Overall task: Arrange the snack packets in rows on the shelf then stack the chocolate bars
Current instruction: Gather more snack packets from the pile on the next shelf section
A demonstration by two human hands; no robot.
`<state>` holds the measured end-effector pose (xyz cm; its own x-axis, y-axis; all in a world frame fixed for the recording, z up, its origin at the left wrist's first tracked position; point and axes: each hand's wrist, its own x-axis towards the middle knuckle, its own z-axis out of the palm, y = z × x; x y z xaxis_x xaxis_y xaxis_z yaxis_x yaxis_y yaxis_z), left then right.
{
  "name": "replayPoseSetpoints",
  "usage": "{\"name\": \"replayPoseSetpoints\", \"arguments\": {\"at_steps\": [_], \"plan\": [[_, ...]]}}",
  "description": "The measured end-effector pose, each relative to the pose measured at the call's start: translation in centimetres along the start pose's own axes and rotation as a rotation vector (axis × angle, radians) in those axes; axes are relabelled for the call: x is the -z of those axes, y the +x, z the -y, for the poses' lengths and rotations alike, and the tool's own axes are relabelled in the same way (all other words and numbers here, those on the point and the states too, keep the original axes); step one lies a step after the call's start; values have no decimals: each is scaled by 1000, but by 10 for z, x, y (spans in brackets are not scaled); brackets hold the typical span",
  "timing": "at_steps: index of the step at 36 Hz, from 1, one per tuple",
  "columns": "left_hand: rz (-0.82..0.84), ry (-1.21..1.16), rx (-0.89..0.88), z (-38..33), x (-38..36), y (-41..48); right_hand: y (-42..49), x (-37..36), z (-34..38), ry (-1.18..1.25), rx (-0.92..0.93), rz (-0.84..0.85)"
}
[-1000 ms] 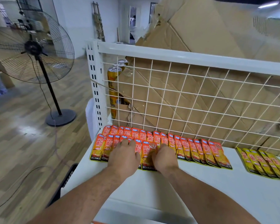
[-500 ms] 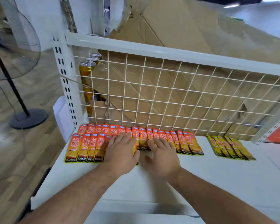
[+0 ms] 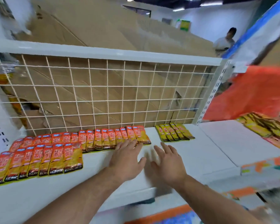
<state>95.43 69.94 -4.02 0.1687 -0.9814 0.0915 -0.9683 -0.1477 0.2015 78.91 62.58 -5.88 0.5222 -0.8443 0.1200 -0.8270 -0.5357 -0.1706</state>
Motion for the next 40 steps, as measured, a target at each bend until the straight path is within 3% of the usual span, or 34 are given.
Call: {"name": "replayPoseSetpoints", "arguments": {"at_steps": [6, 20, 40], "plan": [[38, -20, -70, -95, -14, 18, -22, 8, -104, -65, -57, 87], [65, -68, -208, -295, -62, 75, -99, 93, -291, -57, -190, -76], [134, -61, -522, -471, -134, 215, -84, 108, -478, 43, -531, -10]]}}
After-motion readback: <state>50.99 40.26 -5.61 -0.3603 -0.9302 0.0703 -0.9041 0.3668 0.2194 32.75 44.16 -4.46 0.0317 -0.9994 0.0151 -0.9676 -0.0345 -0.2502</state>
